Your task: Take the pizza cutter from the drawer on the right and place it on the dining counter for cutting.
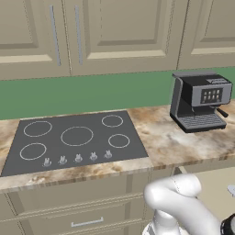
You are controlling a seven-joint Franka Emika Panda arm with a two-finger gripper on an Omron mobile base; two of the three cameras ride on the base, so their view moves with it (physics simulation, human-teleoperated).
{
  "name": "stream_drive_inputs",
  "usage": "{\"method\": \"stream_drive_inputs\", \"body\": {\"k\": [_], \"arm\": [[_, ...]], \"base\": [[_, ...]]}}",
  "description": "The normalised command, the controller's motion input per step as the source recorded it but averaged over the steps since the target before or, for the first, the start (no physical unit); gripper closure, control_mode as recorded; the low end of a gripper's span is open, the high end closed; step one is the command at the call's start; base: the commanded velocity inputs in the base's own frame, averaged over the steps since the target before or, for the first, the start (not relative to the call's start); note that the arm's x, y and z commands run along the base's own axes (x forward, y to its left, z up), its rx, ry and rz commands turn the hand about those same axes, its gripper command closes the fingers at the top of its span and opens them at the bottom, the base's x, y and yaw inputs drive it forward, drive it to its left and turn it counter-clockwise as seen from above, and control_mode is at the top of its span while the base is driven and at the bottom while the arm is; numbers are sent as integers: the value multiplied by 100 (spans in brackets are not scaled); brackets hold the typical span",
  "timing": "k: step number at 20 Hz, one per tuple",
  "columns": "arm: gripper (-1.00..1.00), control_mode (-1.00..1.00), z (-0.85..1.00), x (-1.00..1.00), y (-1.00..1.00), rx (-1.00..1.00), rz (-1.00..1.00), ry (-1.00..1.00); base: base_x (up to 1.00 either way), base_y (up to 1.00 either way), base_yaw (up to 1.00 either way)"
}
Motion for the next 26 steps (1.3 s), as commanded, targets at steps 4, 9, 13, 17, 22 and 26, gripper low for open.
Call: {"method": "stream_drive_inputs", "body": {"k": [4, 9, 13, 17, 22, 26], "arm": [[-100, -100, 4, 15, 100, -11, 9, 12], [-100, -100, 38, 20, 96, -6, 5, 3], [-100, -100, 41, 15, 91, -6, 3, 1], [-100, -100, 36, 18, 88, -5, 3, 0], [-100, -100, 18, 18, 26, 0, 3, 4], [-100, -100, 0, 21, -29, 0, 21, 0]], "base": [[0, 0, 0], [0, 0, 0], [0, 0, 0], [0, 0, 0], [0, 0, 0], [0, 0, 0]]}}
